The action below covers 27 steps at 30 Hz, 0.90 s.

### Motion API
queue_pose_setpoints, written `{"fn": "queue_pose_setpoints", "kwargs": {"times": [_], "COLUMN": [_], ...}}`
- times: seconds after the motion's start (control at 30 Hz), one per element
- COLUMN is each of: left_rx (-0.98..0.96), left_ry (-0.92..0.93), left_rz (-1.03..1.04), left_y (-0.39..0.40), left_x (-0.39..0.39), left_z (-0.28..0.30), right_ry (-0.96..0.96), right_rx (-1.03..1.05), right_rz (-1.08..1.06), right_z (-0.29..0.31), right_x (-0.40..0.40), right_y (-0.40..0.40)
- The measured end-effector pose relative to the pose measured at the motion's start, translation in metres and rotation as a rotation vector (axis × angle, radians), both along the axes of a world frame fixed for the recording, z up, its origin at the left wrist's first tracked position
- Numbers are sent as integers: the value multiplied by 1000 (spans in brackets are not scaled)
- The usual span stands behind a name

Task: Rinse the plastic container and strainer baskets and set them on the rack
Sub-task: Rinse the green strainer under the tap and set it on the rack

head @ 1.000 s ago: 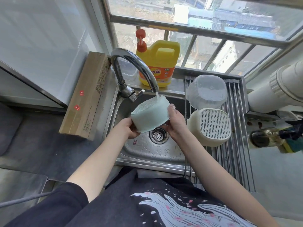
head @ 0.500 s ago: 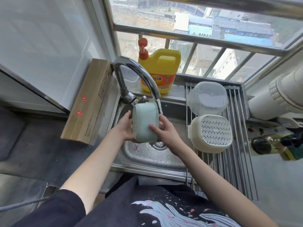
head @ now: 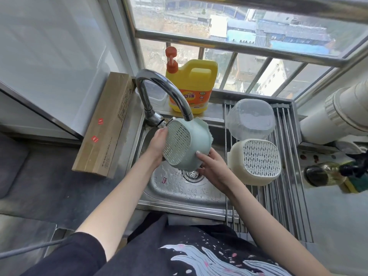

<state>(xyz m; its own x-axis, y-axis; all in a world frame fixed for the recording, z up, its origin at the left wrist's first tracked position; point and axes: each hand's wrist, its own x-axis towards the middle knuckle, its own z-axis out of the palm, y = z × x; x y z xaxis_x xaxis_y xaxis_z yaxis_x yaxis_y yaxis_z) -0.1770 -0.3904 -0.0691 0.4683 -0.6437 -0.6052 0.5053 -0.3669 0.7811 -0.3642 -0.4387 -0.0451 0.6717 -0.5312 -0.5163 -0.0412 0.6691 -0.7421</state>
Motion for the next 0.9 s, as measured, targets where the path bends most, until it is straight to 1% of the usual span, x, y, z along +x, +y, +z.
{"fn": "queue_pose_setpoints", "kwargs": {"times": [0.1,0.17,0.33,0.43,0.5,0.57,0.6,0.67,0.7,0.77,0.83,0.9], "left_rx": [-20,-3,25,16,18,38,49,70,48,-58,-132,-168], "left_ry": [30,77,125,139,109,145,172,167,196,321,449,527], "left_rz": [-50,-47,-10,-23,-61,-138,-170,-222,-224,-204,-120,-47], "left_y": [0,1,5,9,13,18,19,23,24,26,29,30], "left_x": [-5,-8,-10,-5,-1,1,-1,-5,-7,-9,-8,-6], "left_z": [13,16,16,17,12,7,5,7,8,10,13,14], "right_ry": [-48,-55,-23,-43,-93,-135,-139,-111,-83,-57,-90,-114], "right_rx": [83,122,118,174,239,296,319,405,468,577,681,747], "right_rz": [-69,-104,-249,-342,-385,-413,-420,-385,-362,-339,-339,-359], "right_z": [1,0,-10,-16,-18,-20,-19,-16,-15,-12,-9,-4], "right_x": [1,3,3,0,-2,-2,0,4,6,8,8,10], "right_y": [-1,-1,-6,-9,-12,-13,-14,-12,-12,-10,-8,-5]}}
